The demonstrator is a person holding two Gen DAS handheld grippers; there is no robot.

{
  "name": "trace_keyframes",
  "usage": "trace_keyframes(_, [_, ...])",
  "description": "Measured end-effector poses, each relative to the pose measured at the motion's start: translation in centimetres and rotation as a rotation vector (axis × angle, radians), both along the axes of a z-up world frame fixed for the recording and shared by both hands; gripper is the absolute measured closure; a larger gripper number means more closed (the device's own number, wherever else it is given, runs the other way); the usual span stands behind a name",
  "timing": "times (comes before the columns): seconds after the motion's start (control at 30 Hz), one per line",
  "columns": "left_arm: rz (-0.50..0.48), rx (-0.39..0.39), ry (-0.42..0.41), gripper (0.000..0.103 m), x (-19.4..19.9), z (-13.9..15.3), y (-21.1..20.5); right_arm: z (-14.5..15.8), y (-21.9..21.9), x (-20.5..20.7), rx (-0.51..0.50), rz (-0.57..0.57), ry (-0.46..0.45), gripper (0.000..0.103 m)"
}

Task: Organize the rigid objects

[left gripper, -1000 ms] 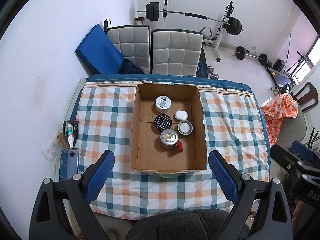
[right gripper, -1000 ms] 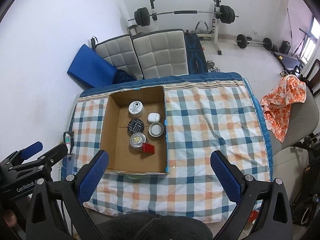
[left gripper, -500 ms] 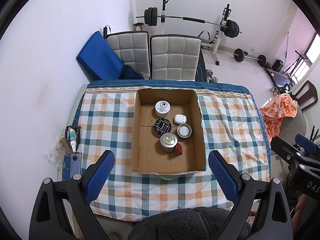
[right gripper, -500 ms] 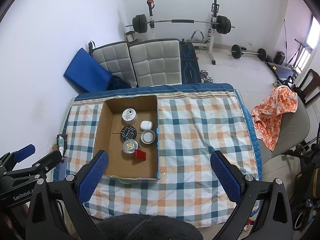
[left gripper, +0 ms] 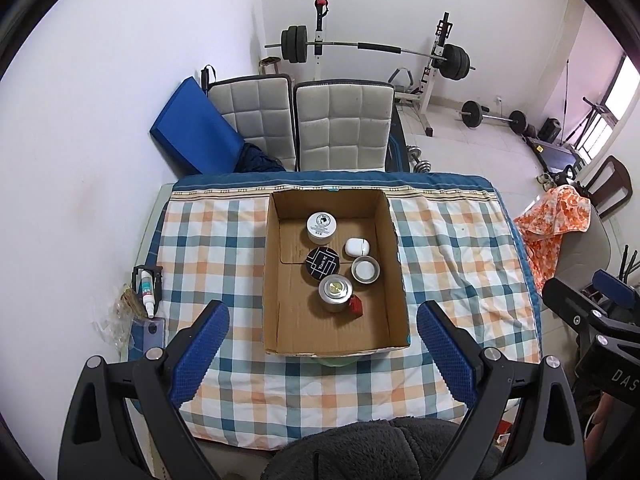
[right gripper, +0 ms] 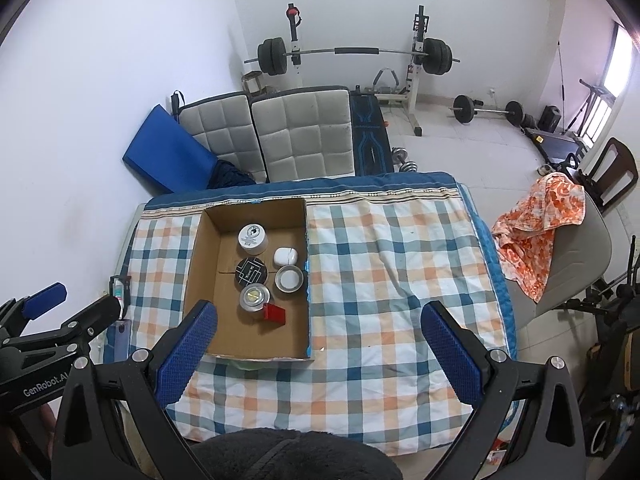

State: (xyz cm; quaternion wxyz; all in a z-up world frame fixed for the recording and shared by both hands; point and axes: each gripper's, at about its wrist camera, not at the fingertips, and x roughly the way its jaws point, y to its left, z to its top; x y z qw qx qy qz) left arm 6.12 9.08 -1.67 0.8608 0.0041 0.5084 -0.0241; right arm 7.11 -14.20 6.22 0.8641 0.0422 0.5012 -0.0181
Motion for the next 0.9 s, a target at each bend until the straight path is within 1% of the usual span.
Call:
trace_keyframes(0.3, [-0.002,0.002,-0.008,0.007,-0.16,0.18,-0.13,0.68,-0.11,-0.64,0.002,-0.012,-0.012,0.000])
trace_keyframes(0.9, [-0.002,0.007,-0.013,0.007,-0.03,0.22,0.21,0.88,0.11,-0.66,0.007,-0.016,-0.005,0.000])
